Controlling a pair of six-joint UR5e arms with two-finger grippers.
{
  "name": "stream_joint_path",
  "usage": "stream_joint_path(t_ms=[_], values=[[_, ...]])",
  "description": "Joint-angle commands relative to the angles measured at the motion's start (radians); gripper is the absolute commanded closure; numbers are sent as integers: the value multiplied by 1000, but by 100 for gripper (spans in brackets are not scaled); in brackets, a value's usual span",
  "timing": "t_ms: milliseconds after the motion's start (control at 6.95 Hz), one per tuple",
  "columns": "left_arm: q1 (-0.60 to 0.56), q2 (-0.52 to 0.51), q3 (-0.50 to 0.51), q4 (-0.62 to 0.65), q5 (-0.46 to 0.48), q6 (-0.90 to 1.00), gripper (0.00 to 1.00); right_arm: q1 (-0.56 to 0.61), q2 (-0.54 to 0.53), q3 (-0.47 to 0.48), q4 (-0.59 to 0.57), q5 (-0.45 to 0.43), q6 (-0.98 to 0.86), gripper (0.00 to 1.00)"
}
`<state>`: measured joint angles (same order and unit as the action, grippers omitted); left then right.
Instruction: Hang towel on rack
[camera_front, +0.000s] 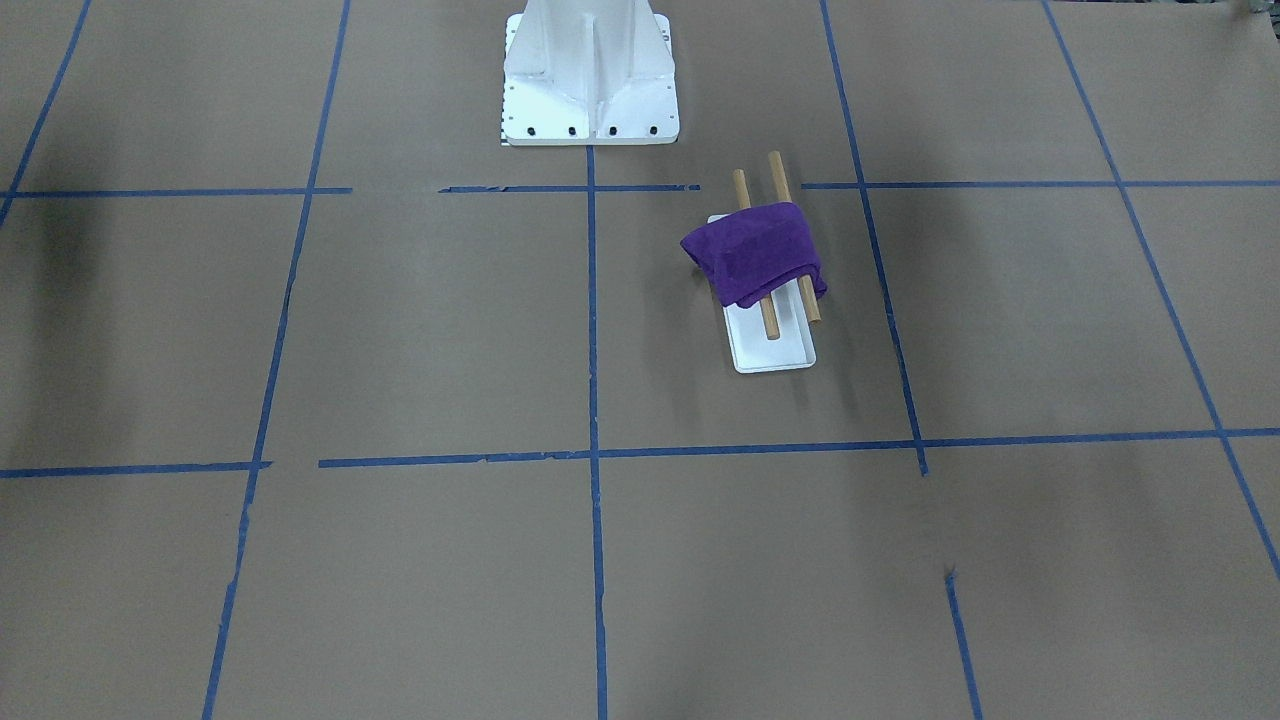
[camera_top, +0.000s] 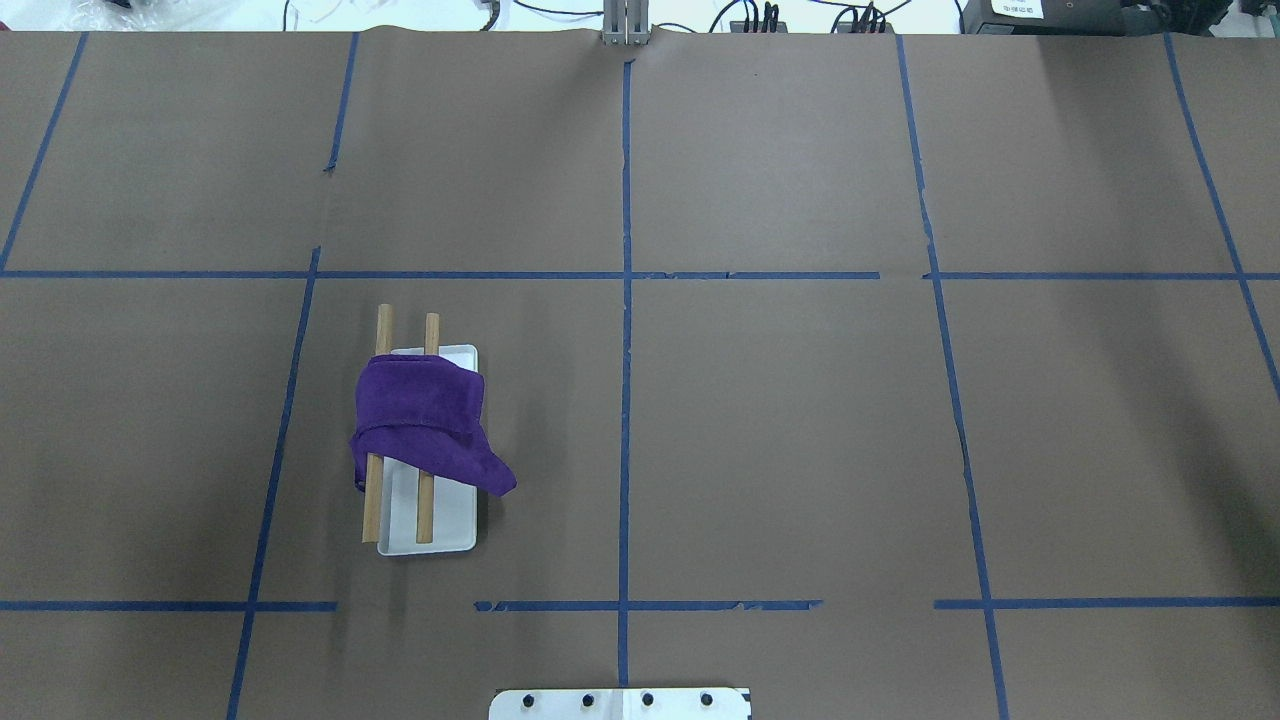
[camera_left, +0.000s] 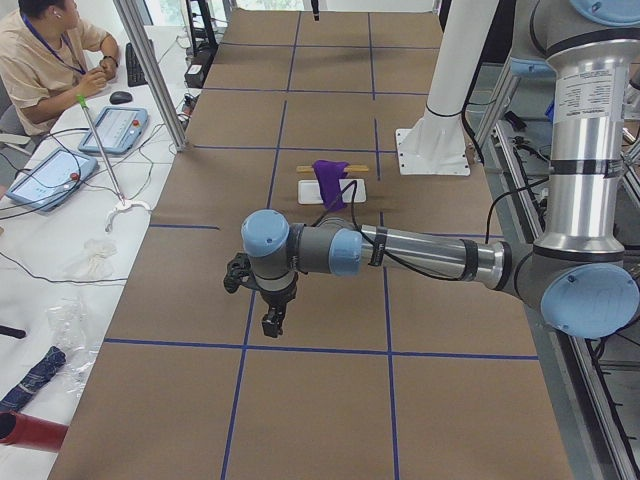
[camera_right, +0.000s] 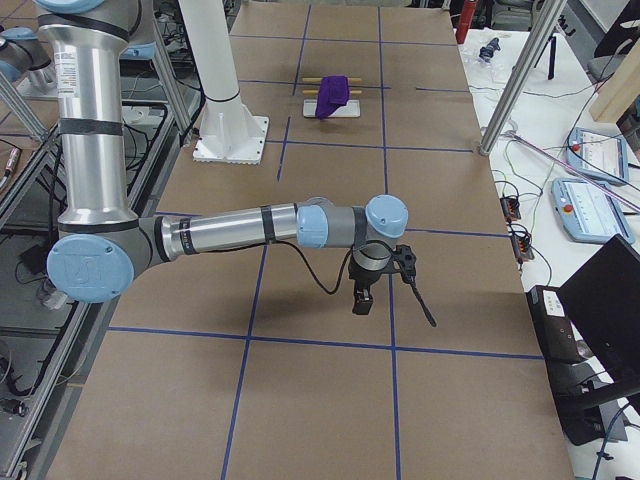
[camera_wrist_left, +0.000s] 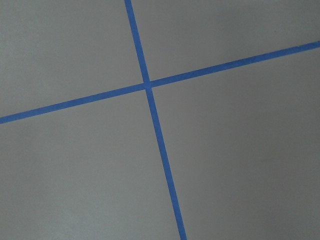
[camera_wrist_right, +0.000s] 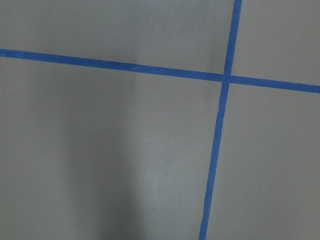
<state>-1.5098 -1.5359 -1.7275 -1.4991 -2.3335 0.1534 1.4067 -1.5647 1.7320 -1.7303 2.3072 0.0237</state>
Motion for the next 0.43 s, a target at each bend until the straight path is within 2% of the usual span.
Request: stream_joint_path(t_ms=[0,288], values=[[-1,-1,6,3,-1,2,0,-8,2,-3,0,-3,-5,0],[0,-1,12,2,-6,2,0,-6,-4,-14,0,0,-2,0]])
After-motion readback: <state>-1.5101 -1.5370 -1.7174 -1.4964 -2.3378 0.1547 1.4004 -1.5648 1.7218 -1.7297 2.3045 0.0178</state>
